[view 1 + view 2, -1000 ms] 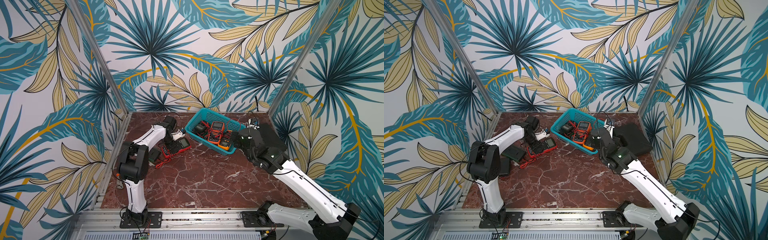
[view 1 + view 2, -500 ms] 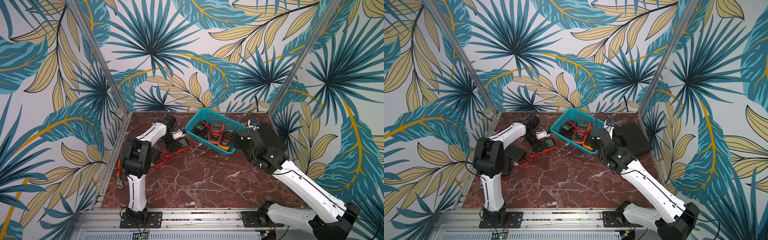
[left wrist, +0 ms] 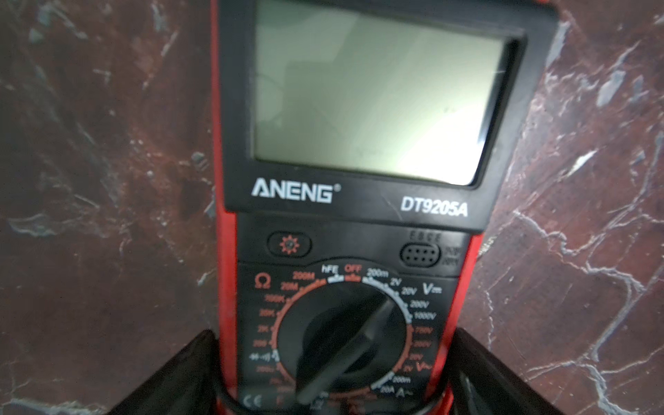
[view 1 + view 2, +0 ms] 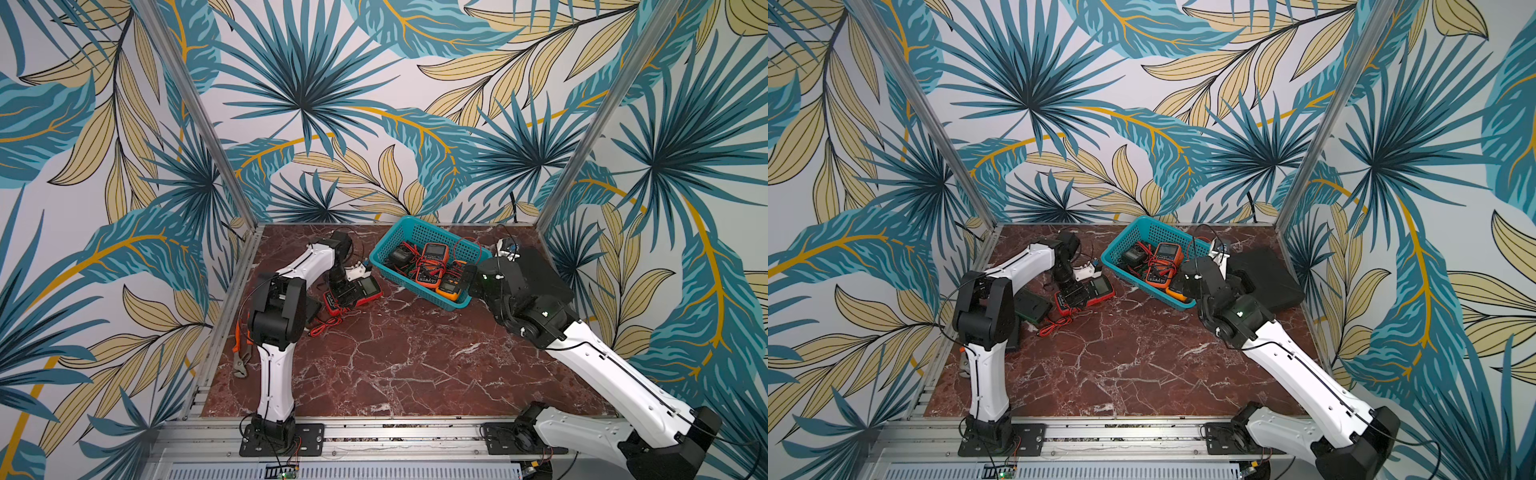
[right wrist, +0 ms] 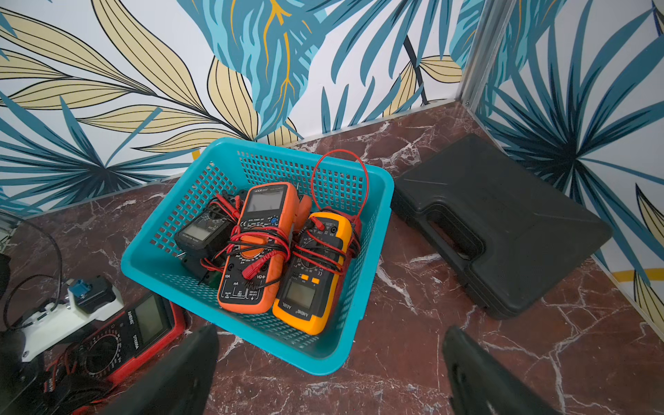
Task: Put the multimeter into the basket
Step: Pick up the multimeter from the center of the board.
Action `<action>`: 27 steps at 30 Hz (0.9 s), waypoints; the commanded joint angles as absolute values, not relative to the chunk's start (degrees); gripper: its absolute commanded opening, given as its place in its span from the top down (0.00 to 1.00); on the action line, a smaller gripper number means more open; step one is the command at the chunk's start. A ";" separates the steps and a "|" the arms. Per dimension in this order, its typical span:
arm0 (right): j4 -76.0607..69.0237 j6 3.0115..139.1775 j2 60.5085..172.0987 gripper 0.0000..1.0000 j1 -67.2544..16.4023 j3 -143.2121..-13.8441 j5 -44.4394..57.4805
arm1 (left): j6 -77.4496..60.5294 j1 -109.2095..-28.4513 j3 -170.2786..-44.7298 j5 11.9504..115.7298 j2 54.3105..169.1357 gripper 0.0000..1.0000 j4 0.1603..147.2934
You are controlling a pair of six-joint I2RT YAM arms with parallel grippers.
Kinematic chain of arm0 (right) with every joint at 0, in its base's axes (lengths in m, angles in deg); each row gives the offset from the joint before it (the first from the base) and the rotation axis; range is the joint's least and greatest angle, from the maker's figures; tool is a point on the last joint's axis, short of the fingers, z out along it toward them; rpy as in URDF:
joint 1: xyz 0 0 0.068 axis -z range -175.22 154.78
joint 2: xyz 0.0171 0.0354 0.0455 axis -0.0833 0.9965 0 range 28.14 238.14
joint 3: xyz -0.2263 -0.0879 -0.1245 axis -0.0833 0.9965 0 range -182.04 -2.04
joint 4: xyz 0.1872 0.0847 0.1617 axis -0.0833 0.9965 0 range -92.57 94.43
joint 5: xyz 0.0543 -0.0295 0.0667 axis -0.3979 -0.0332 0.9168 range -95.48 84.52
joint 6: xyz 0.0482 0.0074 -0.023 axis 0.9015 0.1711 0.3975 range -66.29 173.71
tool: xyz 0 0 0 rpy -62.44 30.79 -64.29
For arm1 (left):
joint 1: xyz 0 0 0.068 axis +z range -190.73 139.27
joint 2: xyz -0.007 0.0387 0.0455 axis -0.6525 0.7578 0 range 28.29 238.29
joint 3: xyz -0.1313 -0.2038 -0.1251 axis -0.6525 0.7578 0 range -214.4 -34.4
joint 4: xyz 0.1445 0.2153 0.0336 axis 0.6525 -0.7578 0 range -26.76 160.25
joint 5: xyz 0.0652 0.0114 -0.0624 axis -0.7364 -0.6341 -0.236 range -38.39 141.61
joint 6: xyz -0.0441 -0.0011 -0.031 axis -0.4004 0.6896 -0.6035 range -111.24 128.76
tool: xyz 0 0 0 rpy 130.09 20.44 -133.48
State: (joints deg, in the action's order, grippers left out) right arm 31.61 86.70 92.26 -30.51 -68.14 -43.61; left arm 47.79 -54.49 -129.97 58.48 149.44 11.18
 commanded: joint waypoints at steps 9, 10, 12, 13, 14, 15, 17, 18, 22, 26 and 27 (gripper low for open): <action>31.97 87.10 93.27 0.00 -30.35 -68.07 -44.40 | 44.62 -53.96 -131.35 50.49 157.19 0.00 8.97; 31.97 87.08 93.29 0.01 -30.32 -68.07 -44.49 | 44.56 -53.94 -131.39 50.56 157.52 0.00 8.88; 31.90 87.02 93.27 0.01 -30.38 -68.06 -44.55 | 44.03 -53.94 -131.31 50.41 157.33 0.00 9.27; 31.90 86.98 93.34 0.01 -30.34 -68.07 -44.48 | 43.94 -53.90 -130.92 50.61 157.03 0.00 9.92; 31.92 86.92 93.42 0.00 -30.36 -68.05 -44.48 | 43.83 -53.97 -130.66 50.64 156.76 0.00 10.59; 31.89 86.94 93.35 0.01 -30.37 -68.04 -44.46 | 43.53 -53.95 -130.84 50.70 156.64 0.00 10.62; 31.91 86.78 93.22 0.01 -30.32 -67.88 -44.49 | 43.10 -53.95 -131.37 51.04 156.91 0.01 9.99; 31.89 86.82 93.10 0.01 -30.33 -67.92 -44.61 | 42.71 -54.00 -131.61 51.22 157.12 0.09 9.52; 31.89 86.69 92.72 0.00 -30.35 -67.88 -44.98 | 40.53 -54.22 -131.79 49.81 157.38 0.14 9.07; 31.71 86.43 92.48 0.01 -30.37 -67.82 -45.11 | 40.74 -55.01 -130.88 48.98 157.60 0.00 7.41; 31.69 86.31 92.50 0.01 -30.32 -67.80 -45.07 | 40.90 -54.99 -130.63 49.22 157.45 0.00 7.50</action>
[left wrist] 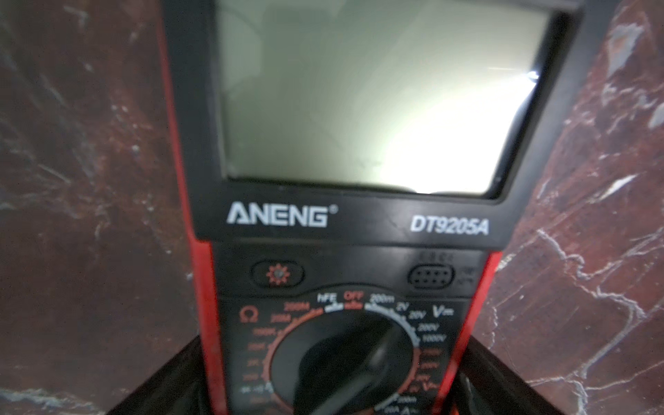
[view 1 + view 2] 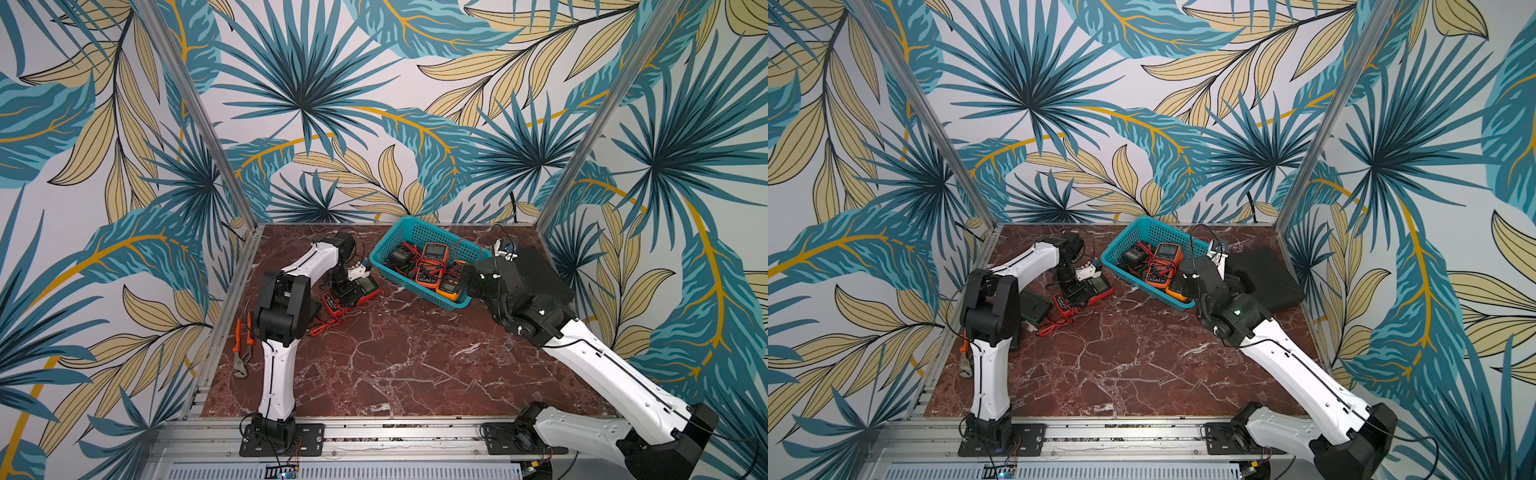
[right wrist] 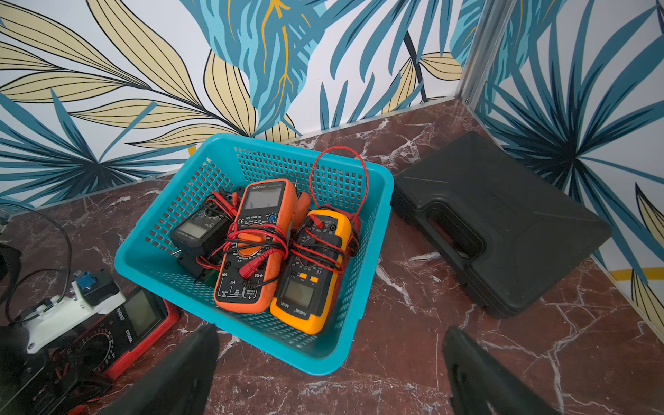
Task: Put the multimeter into the basket
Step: Pick up the multimeter from the center of the board.
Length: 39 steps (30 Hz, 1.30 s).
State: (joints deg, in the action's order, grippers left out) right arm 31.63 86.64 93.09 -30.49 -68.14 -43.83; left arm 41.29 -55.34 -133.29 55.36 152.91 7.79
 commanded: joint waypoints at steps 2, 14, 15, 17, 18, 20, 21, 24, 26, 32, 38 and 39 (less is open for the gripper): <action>31.69 86.12 92.48 0.01 -30.34 -67.70 -45.20 | 41.52 -55.32 -130.21 49.15 157.29 0.00 7.34; 31.28 85.97 91.44 0.00 -30.29 -67.40 -44.83 | 40.94 -55.62 -129.40 45.56 155.98 0.23 10.71; 31.27 85.81 91.29 0.01 -30.24 -67.41 -44.86 | 40.73 -55.55 -129.36 45.85 155.53 0.24 10.98; 31.27 85.71 91.06 0.01 -30.23 -67.51 -45.09 | 40.11 -55.28 -129.08 46.25 154.12 0.49 11.90; 31.31 85.66 90.89 0.01 -30.22 -67.50 -45.07 | 39.77 -55.19 -128.92 46.53 153.13 0.62 12.48; 31.35 85.66 90.68 0.01 -30.19 -67.45 -45.24 | 38.96 -54.74 -128.41 47.90 150.73 0.81 13.79; 31.27 85.61 90.67 0.00 -30.20 -67.47 -45.23 | 38.61 -54.53 -128.41 49.61 149.60 0.82 14.24; 31.31 85.72 90.70 0.00 -30.14 -67.34 -45.10 | 37.14 -53.96 -127.99 51.35 146.03 0.86 15.80; 31.27 85.73 90.72 0.00 -30.20 -67.25 -44.99 | 35.91 -53.71 -127.86 52.37 143.75 0.90 16.45; 31.28 85.69 90.83 0.01 -30.16 -67.03 -44.85 | 30.33 -52.47 -128.45 55.38 138.71 1.00 17.38; 31.03 85.35 91.45 0.01 -30.20 -67.25 -44.81 | 22.00 -52.59 -134.77 58.55 136.97 1.00 14.89; 30.86 85.30 91.73 0.00 -30.18 -67.33 -44.70 | 20.51 -52.75 -136.62 59.77 137.30 1.00 13.81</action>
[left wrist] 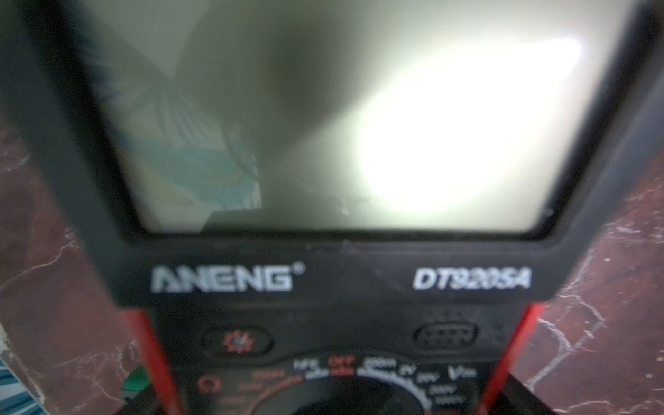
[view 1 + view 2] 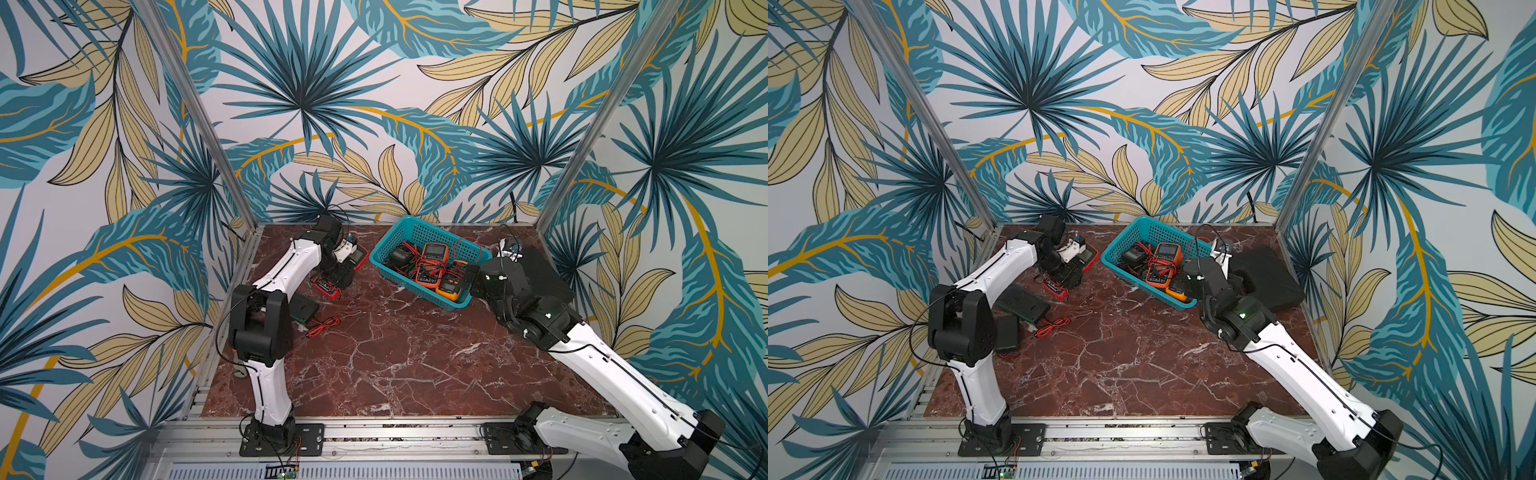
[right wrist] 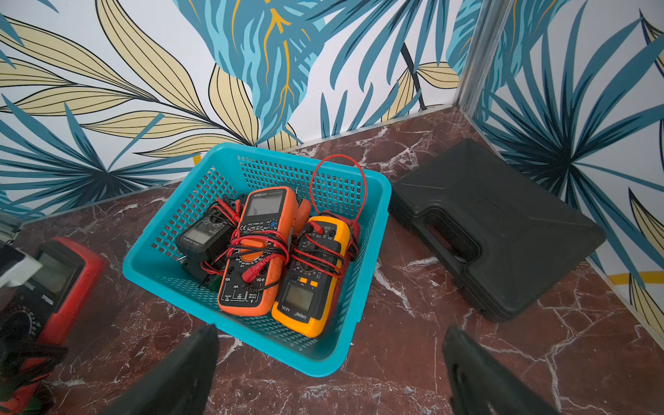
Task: Put the multimeter into the basket
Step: Pick up the multimeter from the center of the board, then place the multimeter in the basket.
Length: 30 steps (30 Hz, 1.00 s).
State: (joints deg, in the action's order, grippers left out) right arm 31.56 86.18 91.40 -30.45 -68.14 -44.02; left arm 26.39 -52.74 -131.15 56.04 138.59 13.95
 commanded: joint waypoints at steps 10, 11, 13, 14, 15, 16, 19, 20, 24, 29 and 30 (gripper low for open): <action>28.87 84.48 94.91 0.00 -30.14 -68.10 -43.49 | 10.36 -60.33 -150.59 61.94 142.60 1.00 17.60; 28.86 84.27 95.15 0.00 -30.15 -68.13 -43.45 | 9.58 -60.87 -152.44 61.92 143.70 1.00 17.61; 28.68 84.12 95.63 0.00 -30.19 -68.51 -43.68 | 8.35 -62.25 -155.47 62.38 145.78 0.98 18.71; 28.56 84.01 95.85 0.00 -30.15 -68.60 -43.69 | 7.87 -62.91 -156.12 62.28 146.41 0.98 19.61; 28.41 83.91 95.98 0.00 -30.20 -68.73 -43.71 | 7.45 -63.66 -156.76 62.04 147.10 0.98 20.85; 28.23 83.94 96.22 0.01 -30.20 -68.70 -43.78 | 7.02 -64.36 -157.00 61.75 147.50 0.97 22.24; 27.80 83.77 96.99 0.00 -30.04 -68.99 -43.80 | 5.67 -65.89 -157.90 61.85 149.10 0.96 25.37; 27.73 83.68 97.21 0.00 -29.94 -69.11 -43.70 | 5.30 -66.20 -158.35 62.10 149.63 0.95 25.85; 27.40 83.59 98.58 0.01 -29.69 -69.88 -43.31 | 4.67 -67.31 -159.90 61.91 152.21 0.94 27.50; 27.07 83.94 99.85 0.01 -29.61 -70.19 -41.93 | 3.67 -67.55 -161.62 62.50 155.00 0.93 29.59; 27.04 84.09 100.02 0.00 -29.65 -70.15 -41.74 | 3.57 -67.55 -162.44 62.53 155.78 0.93 29.42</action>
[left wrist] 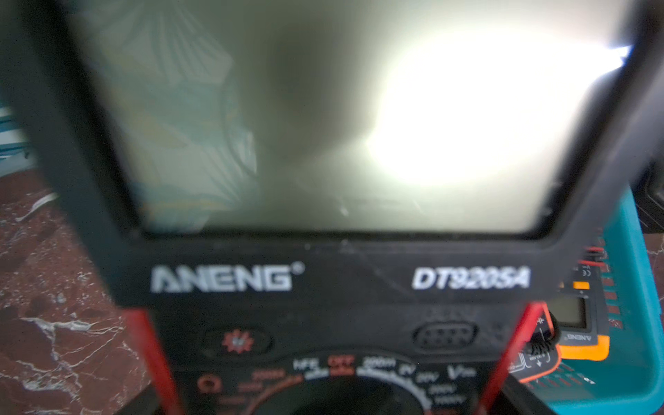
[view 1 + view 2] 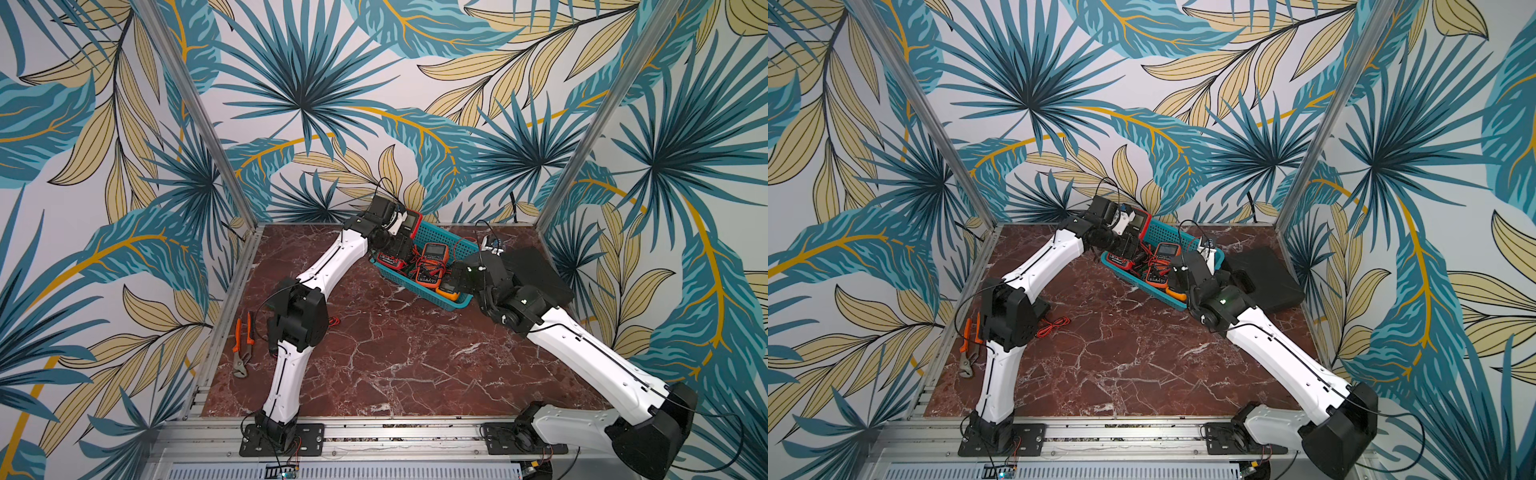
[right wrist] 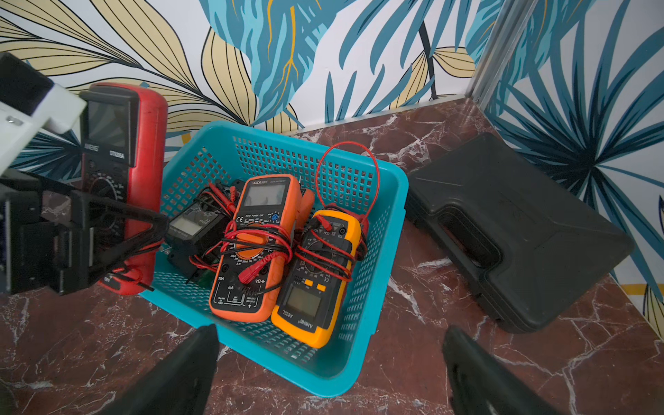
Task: Put the multimeter into the basket
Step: Place the multimeter in the basket.
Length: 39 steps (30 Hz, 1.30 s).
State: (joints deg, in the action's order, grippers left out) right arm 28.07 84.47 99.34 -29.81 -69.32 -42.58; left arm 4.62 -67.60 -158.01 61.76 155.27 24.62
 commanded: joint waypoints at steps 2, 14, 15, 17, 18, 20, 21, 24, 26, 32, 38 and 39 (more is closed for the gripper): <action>27.05 84.20 100.18 0.01 -29.60 -70.06 -41.45 | 3.61 -67.49 -164.03 62.46 157.36 0.93 28.88; 27.23 84.38 99.20 0.01 -29.64 -69.63 -41.07 | 5.10 -67.63 -172.34 61.20 164.69 0.77 22.01; 27.23 84.38 99.09 0.01 -29.60 -69.54 -41.11 | 5.23 -67.63 -172.39 60.93 164.70 0.75 21.70; 27.22 84.43 98.82 0.00 -29.59 -69.56 -41.11 | 5.50 -67.69 -172.38 60.91 164.70 0.70 21.32; 27.23 84.53 98.72 0.01 -29.60 -69.53 -41.07 | 5.58 -67.76 -172.40 60.84 164.70 0.67 21.24; 27.25 84.65 98.61 0.01 -29.60 -69.49 -40.97 | 5.93 -67.96 -172.37 60.77 166.71 0.58 21.20; 27.29 84.66 98.59 0.00 -29.59 -69.47 -40.91 | 5.97 -67.97 -172.38 60.56 166.88 0.50 21.21; 27.23 84.70 98.71 0.00 -29.59 -69.44 -40.79 | 6.29 -68.32 -172.39 60.13 167.23 0.30 21.42; 27.23 84.71 98.72 0.01 -29.62 -69.40 -40.72 | 6.39 -68.52 -172.39 60.06 167.34 0.20 21.62; 27.19 84.83 98.72 0.01 -29.61 -69.45 -40.72 | 6.87 -69.11 -172.50 60.13 167.60 0.03 22.07; 27.23 84.85 98.80 0.00 -29.67 -69.19 -40.77 | 6.74 -69.56 -172.63 61.27 167.50 0.00 23.03; 27.24 84.83 98.80 0.01 -29.59 -69.18 -40.75 | 6.69 -69.57 -172.59 61.15 167.43 0.00 23.06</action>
